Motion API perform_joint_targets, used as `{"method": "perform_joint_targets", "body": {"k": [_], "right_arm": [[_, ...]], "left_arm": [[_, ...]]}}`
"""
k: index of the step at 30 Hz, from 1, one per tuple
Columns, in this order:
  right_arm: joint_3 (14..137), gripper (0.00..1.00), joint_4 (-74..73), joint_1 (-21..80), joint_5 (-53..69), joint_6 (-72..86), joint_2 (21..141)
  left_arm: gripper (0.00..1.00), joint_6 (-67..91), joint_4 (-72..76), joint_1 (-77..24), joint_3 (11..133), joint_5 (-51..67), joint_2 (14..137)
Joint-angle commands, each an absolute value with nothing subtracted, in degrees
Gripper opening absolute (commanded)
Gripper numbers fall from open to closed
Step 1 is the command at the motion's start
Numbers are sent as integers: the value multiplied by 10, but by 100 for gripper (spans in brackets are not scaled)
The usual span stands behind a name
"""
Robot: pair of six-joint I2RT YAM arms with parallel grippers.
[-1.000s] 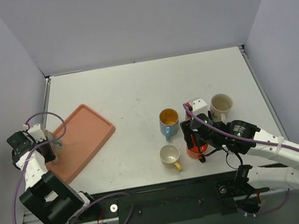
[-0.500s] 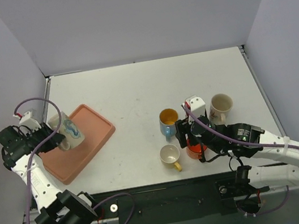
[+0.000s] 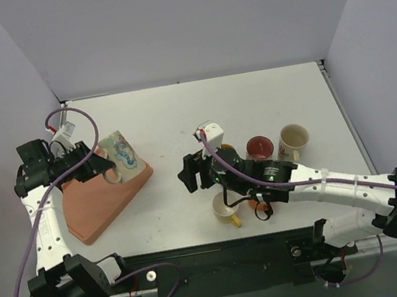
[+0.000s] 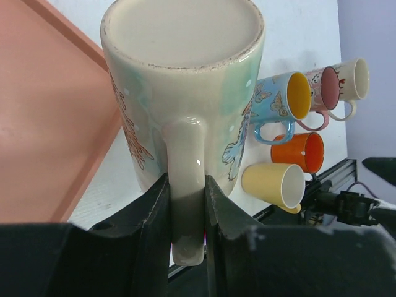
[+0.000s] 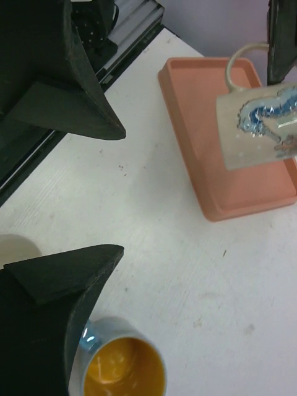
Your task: Turn the mug right side up
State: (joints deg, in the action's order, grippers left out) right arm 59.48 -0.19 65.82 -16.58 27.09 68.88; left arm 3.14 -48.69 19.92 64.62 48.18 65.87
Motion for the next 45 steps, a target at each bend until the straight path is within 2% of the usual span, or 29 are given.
{"method": "perform_joint_targets", "body": {"k": [1, 4, 6, 7, 10, 15, 25, 34, 36, 40, 41, 43, 45], "right_arm": [[642, 63, 106, 673, -135, 293, 743], [631, 65, 173, 675, -146, 337, 773], [615, 73, 241, 677, -152, 372, 791], [612, 81, 278, 677, -153, 391, 799], [621, 85, 343, 679, -153, 423, 836], [649, 83, 395, 679, -147, 433, 882], [715, 76, 442, 659, -114, 333, 921], [754, 58, 453, 650, -109, 269, 928], [758, 51, 461, 648, -115, 261, 926], [758, 26, 482, 643, -105, 246, 921], [758, 13, 486, 643, -100, 238, 918], [761, 0, 481, 643, -92, 222, 914], [761, 0, 472, 642, -89, 207, 907]], "left_arm": [[0, 93, -454, 203, 691, 530, 684], [0, 157, -431, 202, 685, 566, 686], [0, 214, -395, 204, 676, 598, 680], [0, 230, -369, 203, 670, 619, 678], [0, 315, -305, 202, 658, 656, 660], [0, 405, -229, 197, 636, 691, 620], [0, 420, -223, 158, 608, 761, 588], [0, 418, -215, 134, 599, 761, 574], [0, 424, -208, 134, 594, 766, 574], [0, 446, -183, 133, 584, 769, 575], [0, 446, -182, 133, 584, 770, 576], [0, 446, -180, 131, 584, 772, 577], [0, 446, -178, 129, 584, 773, 577]]}}
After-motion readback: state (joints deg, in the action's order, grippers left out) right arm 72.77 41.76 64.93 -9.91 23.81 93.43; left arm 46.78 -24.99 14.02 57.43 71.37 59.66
